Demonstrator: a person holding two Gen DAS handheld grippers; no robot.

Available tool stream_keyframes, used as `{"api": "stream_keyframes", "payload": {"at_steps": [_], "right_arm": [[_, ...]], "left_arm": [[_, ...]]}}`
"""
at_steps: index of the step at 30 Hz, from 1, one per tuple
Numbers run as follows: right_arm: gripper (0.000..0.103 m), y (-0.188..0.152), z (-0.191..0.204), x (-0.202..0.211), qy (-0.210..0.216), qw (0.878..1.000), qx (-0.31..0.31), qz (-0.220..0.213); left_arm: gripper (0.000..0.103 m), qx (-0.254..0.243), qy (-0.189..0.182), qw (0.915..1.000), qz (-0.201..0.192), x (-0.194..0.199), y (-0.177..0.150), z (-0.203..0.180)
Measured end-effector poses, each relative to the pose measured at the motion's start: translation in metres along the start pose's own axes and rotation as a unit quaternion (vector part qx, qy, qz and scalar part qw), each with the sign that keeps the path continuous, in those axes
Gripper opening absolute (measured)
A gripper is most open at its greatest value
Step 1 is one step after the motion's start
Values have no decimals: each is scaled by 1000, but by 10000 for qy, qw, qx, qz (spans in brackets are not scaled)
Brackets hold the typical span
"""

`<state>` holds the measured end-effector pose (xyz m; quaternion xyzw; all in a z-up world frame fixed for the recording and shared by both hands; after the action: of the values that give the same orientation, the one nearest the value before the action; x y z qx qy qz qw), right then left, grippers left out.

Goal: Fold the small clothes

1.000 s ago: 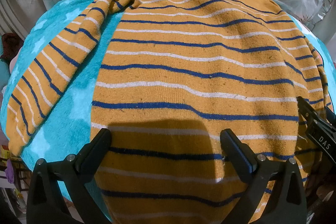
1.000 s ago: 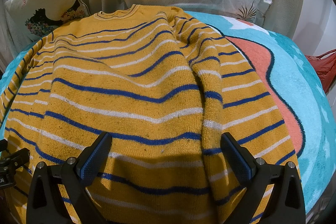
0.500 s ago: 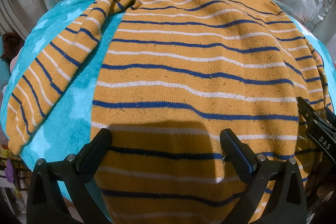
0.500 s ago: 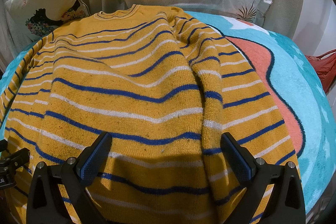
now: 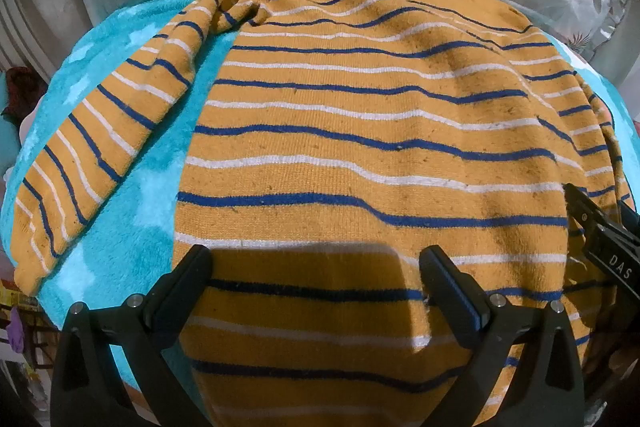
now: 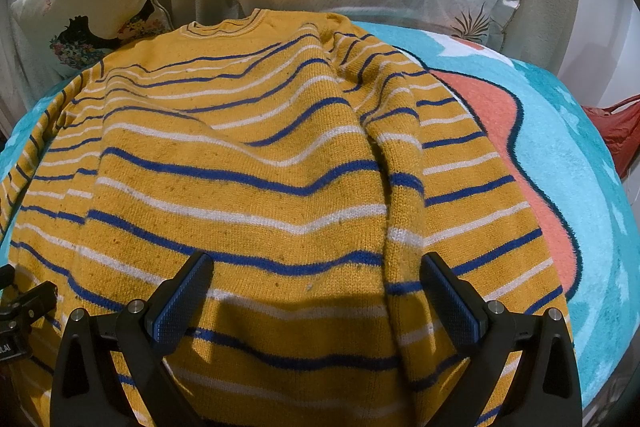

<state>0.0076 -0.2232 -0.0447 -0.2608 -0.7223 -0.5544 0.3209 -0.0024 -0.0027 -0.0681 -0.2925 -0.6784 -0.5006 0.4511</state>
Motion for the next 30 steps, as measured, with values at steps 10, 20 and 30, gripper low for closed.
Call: {"api": "stream_keyframes", "payload": {"at_steps": [10,20,30], "right_arm": [[103,0,0,0,-4,10000,-3,0],[103,1,1,1,4,10000,1,-9],[103,0,2,1,33,10000,32,-14]], "left_arm": [[103,13,1,10000,-39,0,0,1],[103,173,99,9997,-106,7,-12,8],[103,201,198,9994,195,4,-10,10]]}}
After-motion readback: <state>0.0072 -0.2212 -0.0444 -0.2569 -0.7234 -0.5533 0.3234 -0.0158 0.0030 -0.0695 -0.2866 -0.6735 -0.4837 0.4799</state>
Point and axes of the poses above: each gripper's, at about its wrist camera, not at the fingertips, and x roughly against the way its jaws point, z to its left, y to its top, the point moved 6 cm from there along -x, roughly the way its jaws point, and after that the axes turned 14 degrees about x, right-handed, at the moved point
